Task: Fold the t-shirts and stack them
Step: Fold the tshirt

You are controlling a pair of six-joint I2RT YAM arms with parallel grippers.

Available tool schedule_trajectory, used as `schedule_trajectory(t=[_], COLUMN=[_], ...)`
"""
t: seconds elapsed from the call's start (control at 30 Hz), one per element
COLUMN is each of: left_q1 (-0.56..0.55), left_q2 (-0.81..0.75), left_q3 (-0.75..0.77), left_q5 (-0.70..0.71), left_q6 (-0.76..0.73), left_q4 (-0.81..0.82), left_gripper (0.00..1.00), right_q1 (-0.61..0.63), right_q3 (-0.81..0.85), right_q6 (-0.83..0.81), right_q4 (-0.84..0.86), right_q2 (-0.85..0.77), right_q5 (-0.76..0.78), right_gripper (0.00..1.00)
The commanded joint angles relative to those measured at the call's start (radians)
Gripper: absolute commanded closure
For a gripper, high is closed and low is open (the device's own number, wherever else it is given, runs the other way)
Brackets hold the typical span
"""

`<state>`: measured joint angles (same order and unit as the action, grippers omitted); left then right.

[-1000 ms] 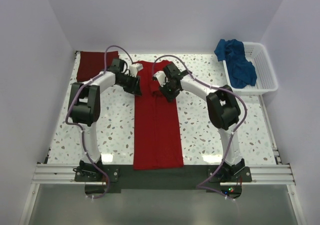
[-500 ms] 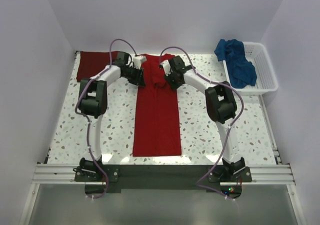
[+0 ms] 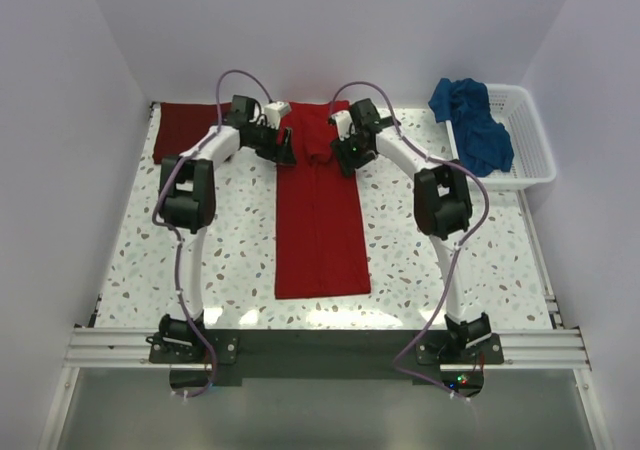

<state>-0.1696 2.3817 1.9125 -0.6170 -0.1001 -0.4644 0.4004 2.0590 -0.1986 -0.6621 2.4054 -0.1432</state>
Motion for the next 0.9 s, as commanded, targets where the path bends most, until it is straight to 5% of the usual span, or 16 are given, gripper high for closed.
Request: schedule_trajectory(t=[0.0,0.03,0.2,0.37,0.4,0.5,0.6,0.77,0.87], left_q1=[0.064,0.064,0.064,0.062,0.062,0.053,0.018,-0.036,-0.184], left_q2=[-0.187,-0.229,-0.573,-0.908,-0.958,-1.14,-1.26,-1.4,-1.452], left_q3=[-0.032,-0.046,-0.218,-0.398,-0.497,-0.662,-0.783,-1.067,-1.269], left_q5=[-0.078,-0.064,-0.052,-0.127,-0.156,-0.187,-0.207,-0.178,-0.089], left_q6=[-0.018,-0.041,-0.156,-0.432,-0.456,-0.579,-0.806,-0.82,-0.831], left_q4=[0.091,0.101,0.173,0.132,0.153,0.062,-0.156,-0.186,-0.128], left_gripper=[0.15,0.0,0.0,0.0,0.0,0.0,0.0,0.0,0.01], right_q1=[0.005,0.006,0.005,0.005,0.008,0.006,0.034,0.201,0.299], right_q3=[0.036,0.032,-0.037,-0.257,-0.292,-0.402,-0.592,-1.03,-1.175], right_q6=[-0.004,-0.031,-0.119,-0.212,-0.252,-0.511,-0.593,-0.667,-0.671], right_q4=[-0.102,-0.103,-0.084,0.001,-0.014,-0.227,-0.321,-0.297,-0.193], right_q2=[-0.219,-0.259,-0.492,-0.762,-0.805,-0.931,-1.052,-1.21,-1.272], right_q5=[-0.154,-0.159,-0.144,-0.13,-0.14,-0.324,-0.355,-0.251,-0.214], right_gripper=[0.43,0.3,0.2,0.16,0.01,0.01,0.01,0.01,0.05])
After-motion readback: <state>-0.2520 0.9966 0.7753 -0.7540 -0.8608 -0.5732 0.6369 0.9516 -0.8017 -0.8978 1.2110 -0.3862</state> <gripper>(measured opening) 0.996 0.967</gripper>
